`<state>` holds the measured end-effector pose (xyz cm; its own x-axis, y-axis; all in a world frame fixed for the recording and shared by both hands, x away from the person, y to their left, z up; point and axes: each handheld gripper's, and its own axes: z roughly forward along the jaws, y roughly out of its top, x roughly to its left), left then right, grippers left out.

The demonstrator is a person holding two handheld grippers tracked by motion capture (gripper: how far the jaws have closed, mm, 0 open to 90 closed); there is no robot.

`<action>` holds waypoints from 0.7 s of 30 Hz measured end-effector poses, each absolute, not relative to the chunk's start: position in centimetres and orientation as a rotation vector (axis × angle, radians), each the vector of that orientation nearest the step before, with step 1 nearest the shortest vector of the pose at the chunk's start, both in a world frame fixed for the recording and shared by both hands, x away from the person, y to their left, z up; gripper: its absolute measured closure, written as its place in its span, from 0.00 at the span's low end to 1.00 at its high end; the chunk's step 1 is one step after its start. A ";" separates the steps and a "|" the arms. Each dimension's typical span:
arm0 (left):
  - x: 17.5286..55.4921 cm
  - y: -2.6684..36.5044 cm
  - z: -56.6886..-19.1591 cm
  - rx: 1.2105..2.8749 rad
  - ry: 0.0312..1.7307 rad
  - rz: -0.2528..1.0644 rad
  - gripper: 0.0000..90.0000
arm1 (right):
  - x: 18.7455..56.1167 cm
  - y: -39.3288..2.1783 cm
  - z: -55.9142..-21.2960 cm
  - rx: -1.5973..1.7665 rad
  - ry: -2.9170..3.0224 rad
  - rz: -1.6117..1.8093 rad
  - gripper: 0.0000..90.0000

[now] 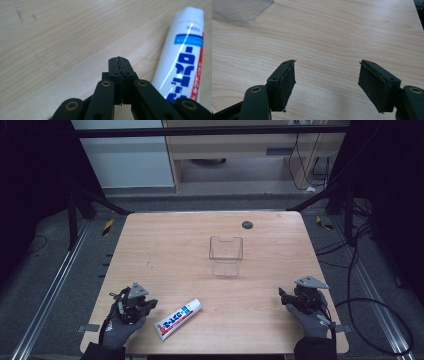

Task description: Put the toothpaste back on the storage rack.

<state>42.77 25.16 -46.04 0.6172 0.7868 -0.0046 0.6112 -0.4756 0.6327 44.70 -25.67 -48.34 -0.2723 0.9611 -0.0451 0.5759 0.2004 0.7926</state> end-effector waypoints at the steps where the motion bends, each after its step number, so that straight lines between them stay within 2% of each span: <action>1: 42.7 25.0 -46.2 2.261 1.086 0.373 0.99 | 44.7 -25.7 -48.3 1.430 1.930 0.915 0.32; 21: 41.5 23.1 -46.9 2.382 0.971 0.280 0.99 | 44.8 -25.8 -48.5 1.435 1.934 0.904 0.31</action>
<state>41.53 23.13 -46.95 0.7178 0.6961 -0.0127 0.5821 -0.5900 0.5595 44.77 -25.76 -48.45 -0.2692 0.9621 -0.0439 0.5833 0.1992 0.7874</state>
